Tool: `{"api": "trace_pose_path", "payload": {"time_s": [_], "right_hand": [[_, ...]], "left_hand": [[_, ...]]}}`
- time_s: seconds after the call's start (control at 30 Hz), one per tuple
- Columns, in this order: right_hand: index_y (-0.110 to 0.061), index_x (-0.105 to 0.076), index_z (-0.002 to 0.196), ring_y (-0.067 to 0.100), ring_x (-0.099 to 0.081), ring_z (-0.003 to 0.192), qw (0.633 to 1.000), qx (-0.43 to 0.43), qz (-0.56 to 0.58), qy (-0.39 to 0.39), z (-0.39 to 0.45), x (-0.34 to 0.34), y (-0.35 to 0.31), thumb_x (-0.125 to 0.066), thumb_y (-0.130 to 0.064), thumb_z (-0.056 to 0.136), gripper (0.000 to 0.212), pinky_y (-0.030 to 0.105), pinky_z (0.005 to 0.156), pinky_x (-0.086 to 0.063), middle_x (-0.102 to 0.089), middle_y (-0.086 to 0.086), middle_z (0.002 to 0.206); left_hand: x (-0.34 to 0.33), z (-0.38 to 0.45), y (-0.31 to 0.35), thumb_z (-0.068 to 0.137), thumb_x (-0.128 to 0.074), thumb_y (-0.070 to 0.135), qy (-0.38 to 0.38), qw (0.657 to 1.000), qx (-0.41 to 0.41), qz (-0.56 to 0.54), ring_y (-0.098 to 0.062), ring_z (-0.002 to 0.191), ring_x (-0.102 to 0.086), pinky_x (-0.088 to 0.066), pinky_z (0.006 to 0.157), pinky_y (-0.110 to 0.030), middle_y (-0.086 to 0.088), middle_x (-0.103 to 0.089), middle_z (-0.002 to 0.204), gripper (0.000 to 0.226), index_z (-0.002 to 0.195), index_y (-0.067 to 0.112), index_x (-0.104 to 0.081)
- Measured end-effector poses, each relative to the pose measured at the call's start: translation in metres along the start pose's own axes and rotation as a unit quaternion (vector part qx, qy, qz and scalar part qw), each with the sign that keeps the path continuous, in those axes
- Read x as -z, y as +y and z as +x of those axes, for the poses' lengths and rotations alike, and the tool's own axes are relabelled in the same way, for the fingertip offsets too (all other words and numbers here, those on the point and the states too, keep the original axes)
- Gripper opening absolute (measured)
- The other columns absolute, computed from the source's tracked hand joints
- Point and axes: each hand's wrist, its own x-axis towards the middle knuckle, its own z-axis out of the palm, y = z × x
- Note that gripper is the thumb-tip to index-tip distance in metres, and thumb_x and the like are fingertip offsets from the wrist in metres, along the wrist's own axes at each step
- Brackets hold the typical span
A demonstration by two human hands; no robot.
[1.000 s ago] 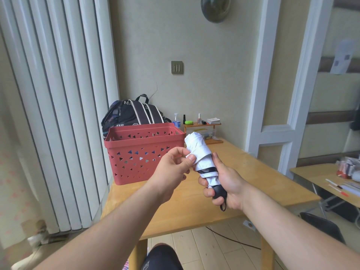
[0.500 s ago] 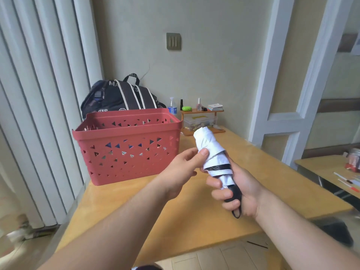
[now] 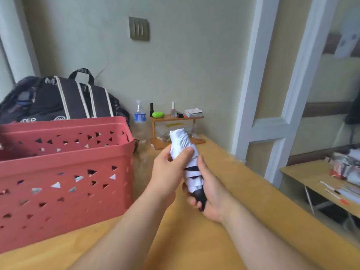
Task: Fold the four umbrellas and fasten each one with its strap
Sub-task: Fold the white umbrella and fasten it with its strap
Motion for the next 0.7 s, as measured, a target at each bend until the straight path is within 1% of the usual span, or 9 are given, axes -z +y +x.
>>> {"api": "trace_pose_path", "payload": {"time_s": [0.07, 0.13, 0.23, 0.3, 0.33, 0.43, 0.53, 0.63, 0.7], "right_hand": [[-0.027, -0.067, 0.079, 0.016, -0.041, 0.045, 1.0, -0.006, 0.006, 0.002, 0.007, 0.0, 0.012, -0.044, -0.086, 0.081, 0.063, 0.025, 0.044, -0.017, -0.055, 0.001, 0.068], [-0.026, -0.066, 0.088, 0.016, -0.04, 0.043, 1.0, -0.005, 0.026, -0.001, 0.012, 0.006, 0.021, -0.046, -0.083, 0.082, 0.061, 0.024, 0.044, -0.014, -0.053, 0.002, 0.069], [-0.023, -0.065, 0.101, 0.015, -0.039, 0.042, 0.999, -0.015, 0.039, -0.02, 0.012, 0.019, 0.02, -0.042, -0.079, 0.091, 0.061, 0.022, 0.042, -0.012, -0.054, 0.004, 0.069], [-0.025, -0.065, 0.1, 0.014, -0.038, 0.042, 0.998, -0.033, 0.046, -0.037, 0.01, 0.022, 0.018, -0.042, -0.08, 0.092, 0.06, 0.022, 0.04, -0.012, -0.056, 0.004, 0.069], [-0.027, -0.064, 0.099, 0.014, -0.037, 0.043, 0.997, -0.037, 0.049, -0.045, 0.01, 0.023, 0.017, -0.044, -0.081, 0.09, 0.059, 0.022, 0.04, -0.012, -0.056, 0.003, 0.07], [-0.028, -0.064, 0.102, 0.013, -0.035, 0.044, 0.995, -0.034, 0.06, -0.071, 0.009, 0.019, 0.018, -0.052, -0.082, 0.084, 0.058, 0.023, 0.041, -0.011, -0.056, 0.002, 0.073], [-0.023, -0.061, 0.107, 0.013, -0.038, 0.044, 0.994, -0.032, 0.072, -0.079, 0.006, 0.013, 0.021, -0.06, -0.083, 0.074, 0.069, 0.02, 0.041, -0.013, -0.059, 0.001, 0.076], [-0.019, -0.055, 0.122, 0.014, -0.04, 0.045, 0.997, 0.003, 0.05, -0.051, 0.002, 0.009, 0.026, -0.07, -0.084, 0.068, 0.086, 0.019, 0.039, -0.016, -0.063, 0.001, 0.083], [-0.021, -0.055, 0.122, 0.015, -0.04, 0.045, 1.0, 0.018, -0.01, -0.007, 0.0, 0.009, 0.03, -0.062, -0.085, 0.068, 0.083, 0.022, 0.041, -0.017, -0.064, -0.001, 0.083]], "left_hand": [[-0.003, 0.008, -0.011, 0.097, -0.071, 0.029, -0.014, 0.999, 0.038, 0.01, -0.024, 0.071, -0.065, -0.049, 0.051, -0.03, -0.007, -0.068, 0.083, 0.021, 0.107, 0.012, -0.066], [-0.004, 0.011, -0.02, 0.098, -0.07, 0.03, -0.037, 0.998, 0.057, 0.014, -0.02, 0.076, -0.068, -0.054, 0.064, -0.033, -0.005, -0.069, 0.088, 0.027, 0.12, 0.017, -0.061], [-0.005, 0.018, -0.026, 0.096, -0.074, 0.033, -0.083, 0.996, 0.037, -0.026, -0.024, 0.092, -0.071, -0.059, 0.08, -0.04, -0.002, -0.07, 0.111, 0.052, 0.141, 0.041, -0.049], [-0.002, 0.022, -0.022, 0.087, -0.079, 0.039, -0.082, 0.996, 0.024, -0.034, -0.028, 0.106, -0.073, -0.059, 0.094, -0.049, 0.001, -0.069, 0.13, 0.069, 0.143, 0.06, -0.044], [-0.002, 0.025, -0.019, 0.086, -0.081, 0.038, -0.082, 0.996, 0.019, -0.043, -0.03, 0.107, -0.072, -0.058, 0.096, -0.053, -0.003, -0.069, 0.13, 0.068, 0.141, 0.06, -0.047], [-0.003, 0.029, -0.011, 0.093, -0.073, 0.032, -0.082, 0.99, 0.029, -0.106, -0.035, 0.094, -0.072, -0.061, 0.08, -0.05, -0.012, -0.072, 0.113, 0.044, 0.133, 0.043, -0.058], [-0.006, 0.031, -0.015, 0.099, -0.068, 0.03, -0.043, 0.996, 0.032, -0.072, -0.03, 0.076, -0.065, -0.059, 0.067, -0.043, -0.012, -0.064, 0.091, 0.029, 0.124, 0.037, -0.057], [-0.007, 0.034, -0.026, 0.097, -0.071, 0.034, 0.013, 0.999, 0.041, -0.008, -0.028, 0.072, -0.064, -0.058, 0.066, -0.045, -0.01, -0.063, 0.091, 0.023, 0.112, 0.035, -0.054], [-0.007, 0.033, -0.031, 0.096, -0.073, 0.036, 0.036, 0.999, 0.034, 0.014, -0.028, 0.075, -0.066, -0.059, 0.07, -0.048, -0.01, -0.065, 0.094, 0.024, 0.107, 0.034, -0.052]]}}
